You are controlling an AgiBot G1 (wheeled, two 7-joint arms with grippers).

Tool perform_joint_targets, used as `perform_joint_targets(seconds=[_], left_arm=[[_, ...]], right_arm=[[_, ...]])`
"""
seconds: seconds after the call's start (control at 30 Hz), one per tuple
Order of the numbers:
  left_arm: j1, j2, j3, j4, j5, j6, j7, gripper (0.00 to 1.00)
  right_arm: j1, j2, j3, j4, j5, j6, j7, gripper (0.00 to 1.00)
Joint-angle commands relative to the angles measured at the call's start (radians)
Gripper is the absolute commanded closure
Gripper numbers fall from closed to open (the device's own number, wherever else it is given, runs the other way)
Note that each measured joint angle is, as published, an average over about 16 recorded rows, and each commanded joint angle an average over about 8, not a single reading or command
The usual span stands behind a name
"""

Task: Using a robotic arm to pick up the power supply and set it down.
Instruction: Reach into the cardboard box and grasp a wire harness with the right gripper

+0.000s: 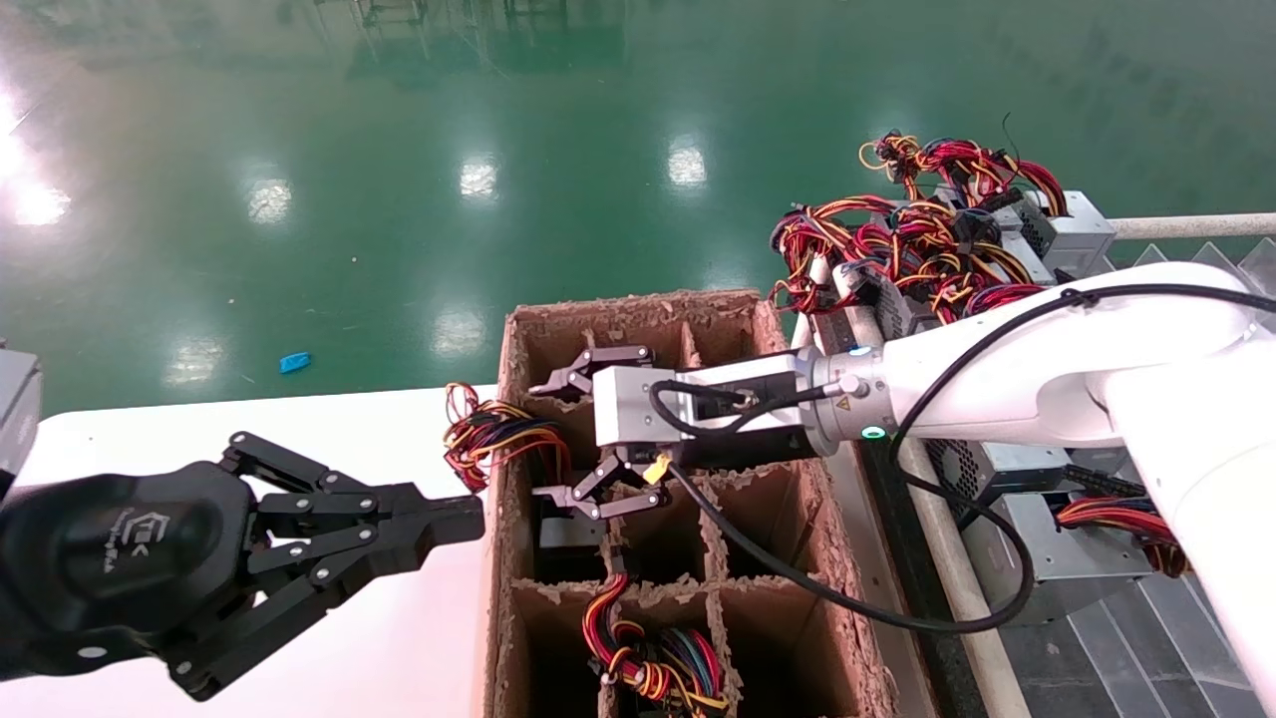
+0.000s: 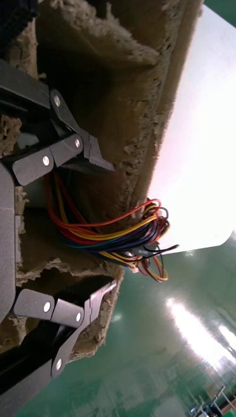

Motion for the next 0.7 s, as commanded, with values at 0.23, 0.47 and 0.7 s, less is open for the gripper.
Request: perform_joint_targets(seconds=[0.23, 0.47, 0.7], left_arm=[[0.0, 0.0, 0.0, 0.0, 0.0, 0.0, 0.0, 1.0], [0.0, 0.0, 0.0, 0.0, 0.0, 0.0, 0.0, 1.0], [0.0, 0.0, 0.0, 0.0, 0.0, 0.0, 0.0, 1.0]], right_arm=[[0.028, -0.029, -0.007, -0.088, -0.008, 0.014, -0.058, 1.0], [0.037, -0.042, -0.014, -0.124, -0.003, 0.022, -0.084, 1.0], [0.046, -0.044, -0.021, -0.131, 0.008, 0.019, -0.091, 1.0]])
